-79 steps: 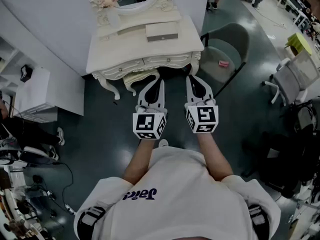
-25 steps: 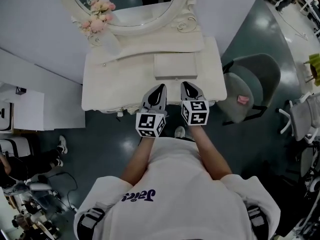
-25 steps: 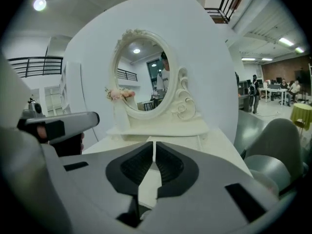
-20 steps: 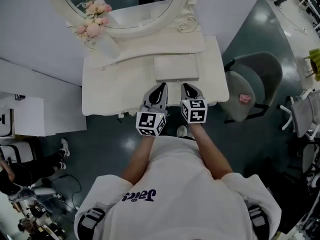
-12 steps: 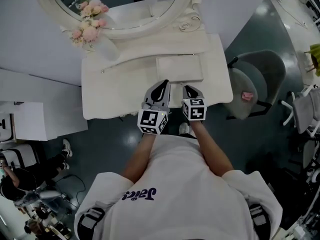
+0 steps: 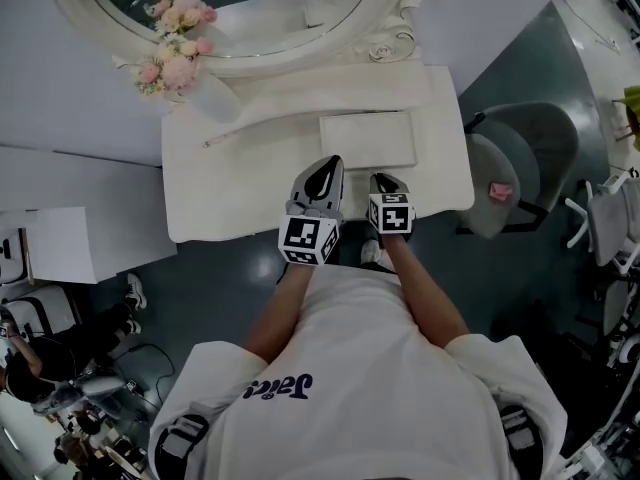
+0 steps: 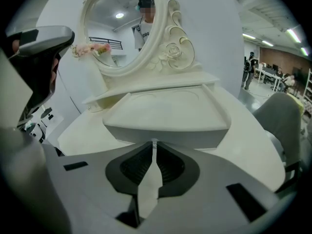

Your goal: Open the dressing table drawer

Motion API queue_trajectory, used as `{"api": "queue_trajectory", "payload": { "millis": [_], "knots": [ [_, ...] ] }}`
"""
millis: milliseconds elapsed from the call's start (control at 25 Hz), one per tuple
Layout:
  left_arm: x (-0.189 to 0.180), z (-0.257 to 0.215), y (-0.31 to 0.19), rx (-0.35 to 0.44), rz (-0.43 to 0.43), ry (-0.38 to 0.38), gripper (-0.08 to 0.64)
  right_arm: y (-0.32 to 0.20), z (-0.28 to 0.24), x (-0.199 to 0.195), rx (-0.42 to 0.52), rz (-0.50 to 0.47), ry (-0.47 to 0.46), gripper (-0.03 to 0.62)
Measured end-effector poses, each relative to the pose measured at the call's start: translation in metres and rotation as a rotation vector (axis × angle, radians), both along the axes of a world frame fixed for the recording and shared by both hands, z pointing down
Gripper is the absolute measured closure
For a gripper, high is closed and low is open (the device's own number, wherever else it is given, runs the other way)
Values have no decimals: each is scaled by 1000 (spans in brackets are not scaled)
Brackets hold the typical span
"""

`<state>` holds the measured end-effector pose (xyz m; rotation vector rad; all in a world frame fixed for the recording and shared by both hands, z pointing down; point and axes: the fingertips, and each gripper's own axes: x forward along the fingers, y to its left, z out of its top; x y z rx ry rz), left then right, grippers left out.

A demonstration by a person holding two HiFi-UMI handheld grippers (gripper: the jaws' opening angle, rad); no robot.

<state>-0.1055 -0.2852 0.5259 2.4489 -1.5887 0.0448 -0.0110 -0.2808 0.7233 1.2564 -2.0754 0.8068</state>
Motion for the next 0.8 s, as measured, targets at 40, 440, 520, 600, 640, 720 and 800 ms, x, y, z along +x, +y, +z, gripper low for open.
{"api": "queue_trajectory", "payload": {
  "millis": [40, 440, 520, 600, 640, 720, 800],
  "knots": [
    [-3, 0, -2, -2, -3, 2, 546, -1, 2, -1, -6, -3, 7, 569],
    [-14, 9, -16, -26, -17, 12, 546, -7, 21, -8, -77, 3, 25, 474],
    [-15, 10, -17, -26, -18, 12, 546, -8, 23, -10, -86, 13, 17, 474],
    [-16, 10, -16, -25, -21, 12, 546, -10, 24, -10, -87, 21, 15, 481],
    [-17, 10, -16, -25, -22, 11, 546, -10, 24, -10, -87, 24, 16, 493],
    [-18, 10, -15, -24, -24, 9, 546, -11, 24, -9, -91, 29, 17, 506],
    [-19, 9, -15, -23, -26, 7, 546, -11, 25, -9, -96, 31, 20, 513]
  ]
}}
